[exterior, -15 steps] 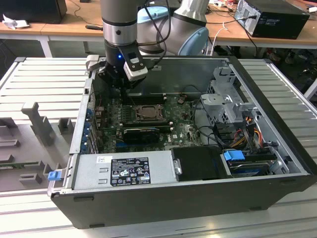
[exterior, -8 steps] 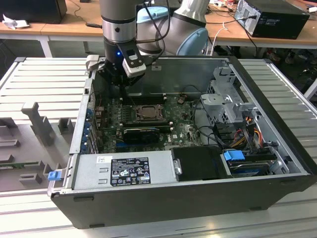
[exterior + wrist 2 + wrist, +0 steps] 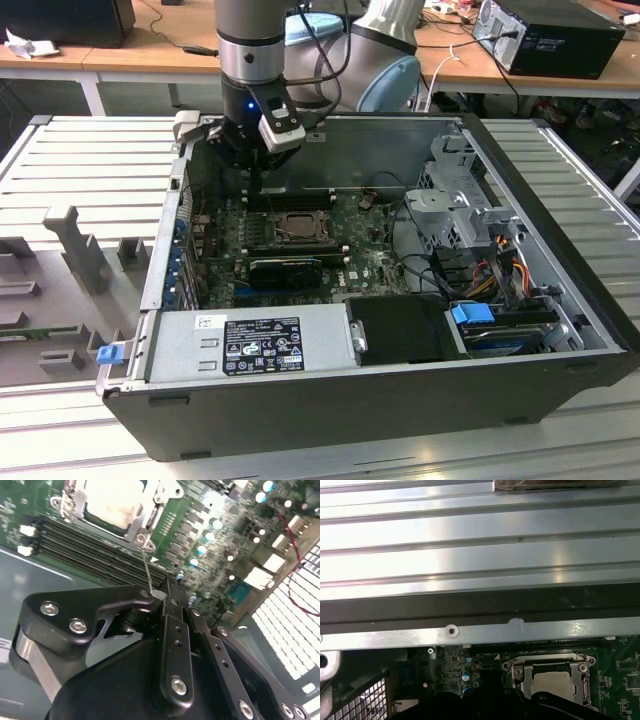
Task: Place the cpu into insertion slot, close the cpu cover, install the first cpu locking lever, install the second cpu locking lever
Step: 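Install the first cpu locking lever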
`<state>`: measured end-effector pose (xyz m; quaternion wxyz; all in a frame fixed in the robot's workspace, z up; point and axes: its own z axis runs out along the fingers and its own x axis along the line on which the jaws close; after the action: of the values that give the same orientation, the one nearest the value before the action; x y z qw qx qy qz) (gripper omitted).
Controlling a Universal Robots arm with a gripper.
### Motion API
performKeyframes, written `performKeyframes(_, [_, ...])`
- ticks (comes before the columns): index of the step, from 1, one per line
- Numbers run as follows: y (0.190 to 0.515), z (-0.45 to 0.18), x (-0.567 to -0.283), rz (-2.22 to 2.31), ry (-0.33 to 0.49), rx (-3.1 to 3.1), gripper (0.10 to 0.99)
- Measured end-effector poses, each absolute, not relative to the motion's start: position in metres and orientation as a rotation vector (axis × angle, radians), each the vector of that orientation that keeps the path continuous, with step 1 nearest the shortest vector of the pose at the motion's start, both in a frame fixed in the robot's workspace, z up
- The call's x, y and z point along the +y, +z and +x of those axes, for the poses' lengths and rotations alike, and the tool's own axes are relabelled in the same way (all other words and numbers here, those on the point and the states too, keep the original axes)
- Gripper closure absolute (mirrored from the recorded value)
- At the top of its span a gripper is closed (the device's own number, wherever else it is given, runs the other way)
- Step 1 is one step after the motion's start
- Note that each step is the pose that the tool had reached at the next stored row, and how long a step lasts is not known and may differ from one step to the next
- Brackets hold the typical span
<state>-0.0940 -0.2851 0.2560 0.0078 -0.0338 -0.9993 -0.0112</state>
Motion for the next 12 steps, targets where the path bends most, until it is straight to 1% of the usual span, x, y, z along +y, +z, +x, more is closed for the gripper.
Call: performKeyframes(12, [0.252, -0.063, -0.285, -0.106, -0.022, -3.125, 0.980])
